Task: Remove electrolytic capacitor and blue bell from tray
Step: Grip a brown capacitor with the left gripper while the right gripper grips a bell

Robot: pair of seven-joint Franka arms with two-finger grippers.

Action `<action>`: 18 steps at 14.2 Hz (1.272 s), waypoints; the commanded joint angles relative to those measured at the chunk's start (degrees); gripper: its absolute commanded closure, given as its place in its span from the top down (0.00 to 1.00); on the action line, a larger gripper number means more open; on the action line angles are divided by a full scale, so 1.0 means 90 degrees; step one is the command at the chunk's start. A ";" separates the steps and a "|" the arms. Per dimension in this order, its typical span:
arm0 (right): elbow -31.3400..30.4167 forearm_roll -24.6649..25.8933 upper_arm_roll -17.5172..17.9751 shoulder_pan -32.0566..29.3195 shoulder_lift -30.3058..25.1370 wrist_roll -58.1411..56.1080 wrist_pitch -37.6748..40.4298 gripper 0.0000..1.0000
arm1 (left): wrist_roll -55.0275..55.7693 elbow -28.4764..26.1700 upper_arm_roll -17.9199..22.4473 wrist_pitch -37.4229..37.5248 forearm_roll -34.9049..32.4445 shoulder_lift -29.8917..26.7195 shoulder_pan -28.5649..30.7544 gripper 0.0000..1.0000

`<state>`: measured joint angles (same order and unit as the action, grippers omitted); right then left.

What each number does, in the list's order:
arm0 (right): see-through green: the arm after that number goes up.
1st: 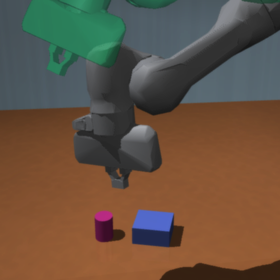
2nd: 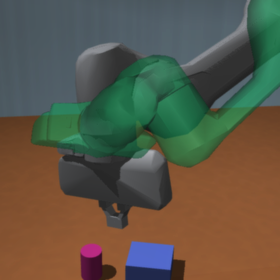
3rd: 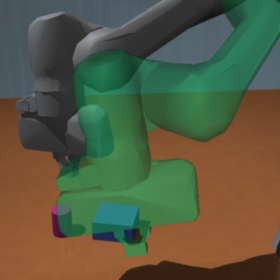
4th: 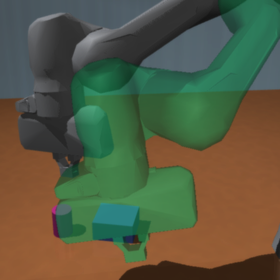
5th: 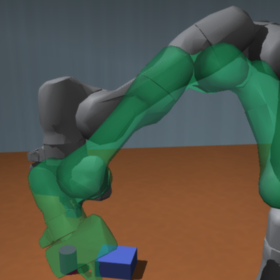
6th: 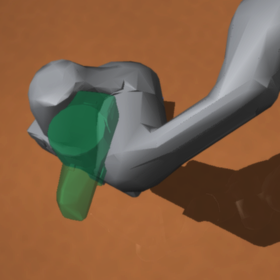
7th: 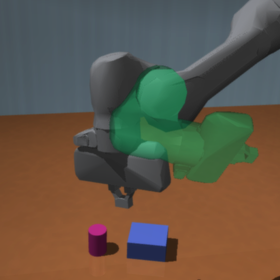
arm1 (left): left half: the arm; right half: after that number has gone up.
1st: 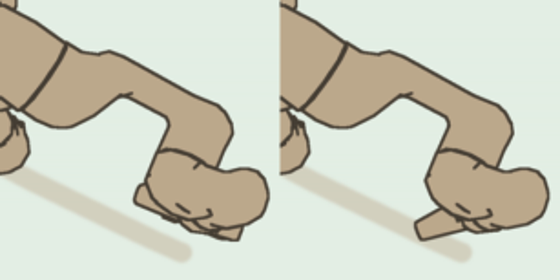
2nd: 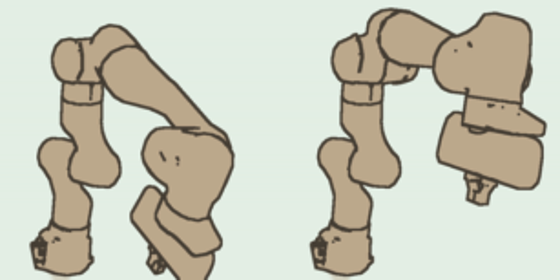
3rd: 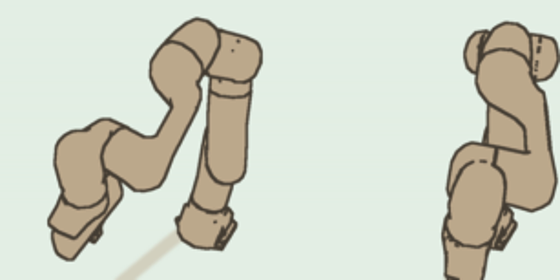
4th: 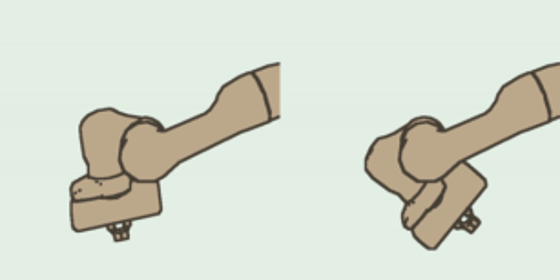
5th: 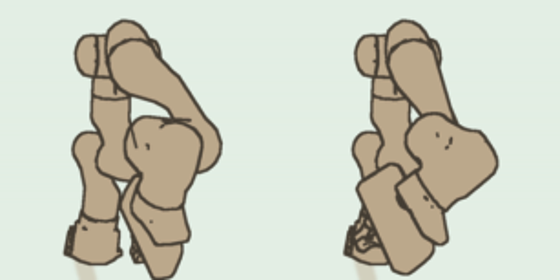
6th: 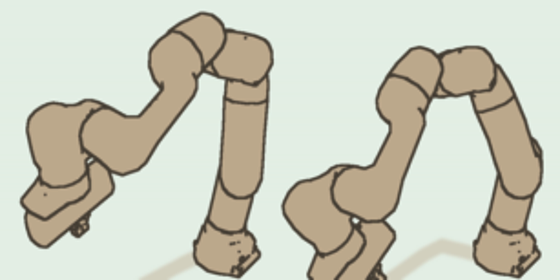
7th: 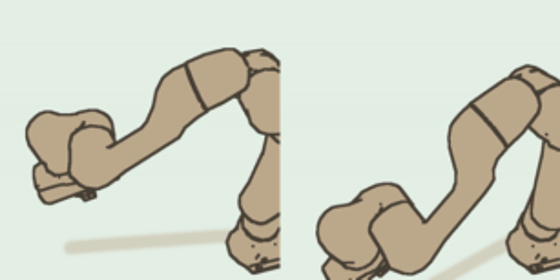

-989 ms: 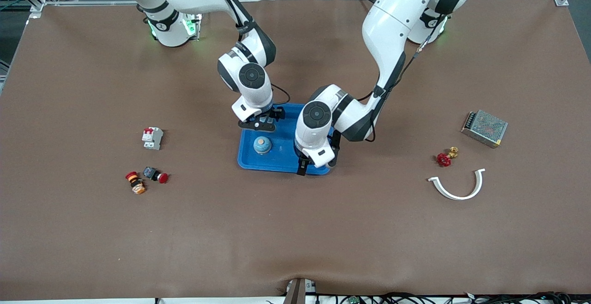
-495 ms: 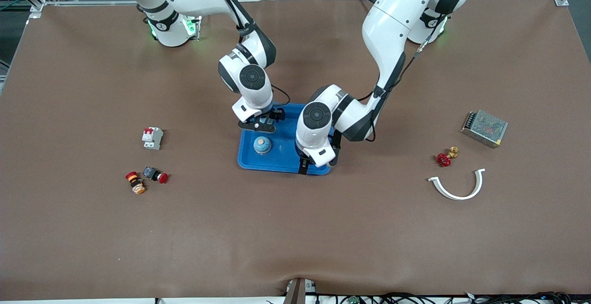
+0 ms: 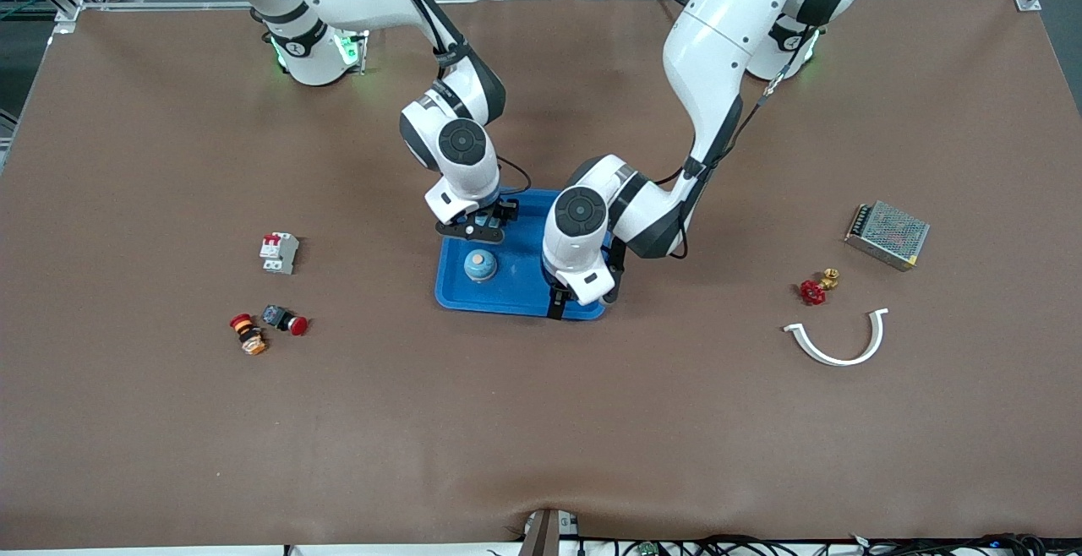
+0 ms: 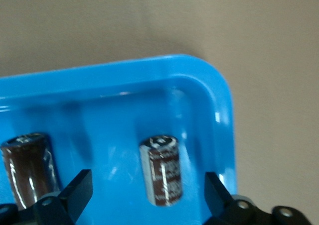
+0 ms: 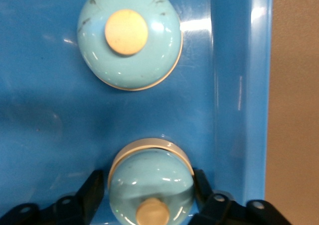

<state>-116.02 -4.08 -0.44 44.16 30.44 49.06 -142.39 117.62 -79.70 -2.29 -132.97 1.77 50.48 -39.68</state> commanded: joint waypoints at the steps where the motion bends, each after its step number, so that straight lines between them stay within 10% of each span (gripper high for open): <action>1: 0.0011 0.0131 -0.0059 0.0084 -0.0004 0.0203 -0.0028 0.55 | 0.0203 -0.0441 0.0069 0.0029 -0.0158 -0.0267 -0.0064 1.00; 12: 0.0118 0.0131 -0.0078 -0.0023 -0.0842 -0.0419 0.1142 0.47 | 0.0193 -0.0363 0.0079 0.0029 -0.0158 -0.0267 -0.0083 0.99; 16: 0.0098 0.0131 -0.0078 -0.0598 -0.1555 -0.1590 0.1874 0.47 | 0.0203 -0.0353 0.0089 0.0039 -0.0148 -0.0277 -0.0171 0.50; 18: 0.0089 0.0131 -0.0078 -0.1066 -0.1936 -0.2507 0.2304 0.47 | 0.0184 -0.0353 0.0089 0.0039 -0.0168 -0.0277 -0.0171 0.02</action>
<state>-113.73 -3.58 -1.84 38.82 17.50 33.30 -124.77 117.62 -81.51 -2.20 -132.96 1.76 49.60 -40.60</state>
